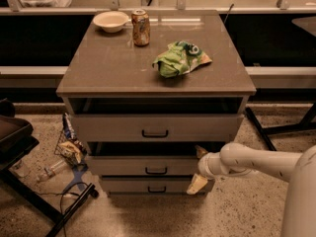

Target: Open middle drawer

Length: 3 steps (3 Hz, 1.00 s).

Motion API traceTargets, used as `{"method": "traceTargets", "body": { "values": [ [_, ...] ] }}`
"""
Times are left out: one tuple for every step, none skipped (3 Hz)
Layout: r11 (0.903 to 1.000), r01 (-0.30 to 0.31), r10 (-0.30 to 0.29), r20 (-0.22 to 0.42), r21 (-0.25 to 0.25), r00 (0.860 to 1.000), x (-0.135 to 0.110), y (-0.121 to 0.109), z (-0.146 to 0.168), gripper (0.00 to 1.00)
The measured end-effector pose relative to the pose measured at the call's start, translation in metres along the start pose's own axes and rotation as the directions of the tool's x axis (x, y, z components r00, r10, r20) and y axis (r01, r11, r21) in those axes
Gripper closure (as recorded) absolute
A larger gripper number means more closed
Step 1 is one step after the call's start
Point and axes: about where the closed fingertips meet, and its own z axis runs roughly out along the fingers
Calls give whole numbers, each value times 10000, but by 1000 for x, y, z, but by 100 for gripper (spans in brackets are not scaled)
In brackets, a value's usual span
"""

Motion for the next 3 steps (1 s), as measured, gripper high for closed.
{"method": "traceTargets", "body": {
  "values": [
    [10000,6,-6,12,-32,10000,-1,1,2,18],
    [10000,11,-11,22,-62,10000,-2,2,3,41],
    [9999,-76,73,-295,-113,9995,5,13,-6,64]
  ]
}}
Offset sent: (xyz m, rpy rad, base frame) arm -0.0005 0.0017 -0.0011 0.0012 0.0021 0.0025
